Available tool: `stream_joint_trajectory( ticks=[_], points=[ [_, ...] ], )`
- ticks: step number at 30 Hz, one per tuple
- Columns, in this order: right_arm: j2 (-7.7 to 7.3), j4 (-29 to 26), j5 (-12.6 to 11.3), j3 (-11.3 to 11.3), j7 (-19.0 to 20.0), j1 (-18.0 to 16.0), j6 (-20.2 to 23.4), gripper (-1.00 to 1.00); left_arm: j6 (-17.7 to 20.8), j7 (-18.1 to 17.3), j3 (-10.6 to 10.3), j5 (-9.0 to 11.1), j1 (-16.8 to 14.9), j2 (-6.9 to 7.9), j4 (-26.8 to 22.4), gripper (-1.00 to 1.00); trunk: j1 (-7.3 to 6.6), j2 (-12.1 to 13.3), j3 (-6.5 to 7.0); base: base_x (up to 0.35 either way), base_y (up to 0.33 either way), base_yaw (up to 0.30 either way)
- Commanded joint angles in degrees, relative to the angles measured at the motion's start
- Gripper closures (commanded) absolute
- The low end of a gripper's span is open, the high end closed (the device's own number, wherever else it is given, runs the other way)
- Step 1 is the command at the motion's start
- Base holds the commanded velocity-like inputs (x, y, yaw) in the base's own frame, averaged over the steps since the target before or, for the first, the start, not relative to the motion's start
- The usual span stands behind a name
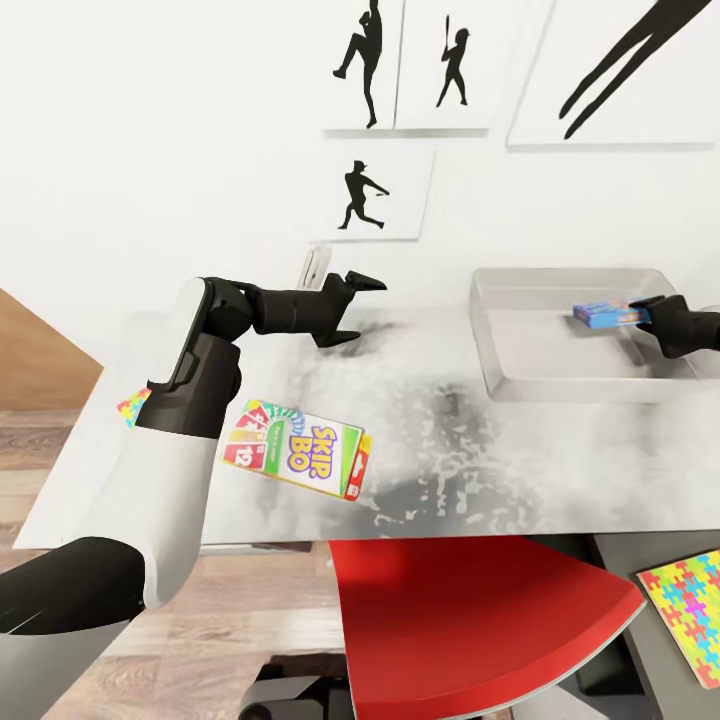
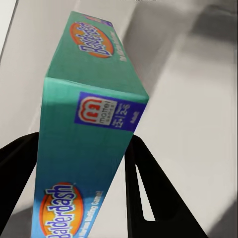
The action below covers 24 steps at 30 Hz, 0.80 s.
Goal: Put all the toys in the child's room - the three board games (two on the bed and one on the table), the two jigsaw puzzles on the table, and the tennis ball on the table - inside the toy box on the table in the child's room.
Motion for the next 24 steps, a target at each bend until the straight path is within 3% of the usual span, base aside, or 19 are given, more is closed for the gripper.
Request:
stream_joint_trajectory(
  ticks=[1, 24],
  points=[
    [0.01, -0.1, -0.7, -0.2, -0.5, 0.0, 0.2, 1.0, 0.0, 0.6, 0.0, 0.5, -0.1, -0.02, 0.0, -1.0, 0.03, -0.1, -0.15, 0.0, 0.0, 0.0],
    [-0.39, -2.1, -0.6, -0.2, -0.5, -0.1, -0.2, 1.0, 0.0, 0.6, 0.0, 0.5, -0.1, 0.0, 0.0, -1.0, 0.03, -0.1, -1.27, 0.0, 0.0, 0.0]
  ],
)
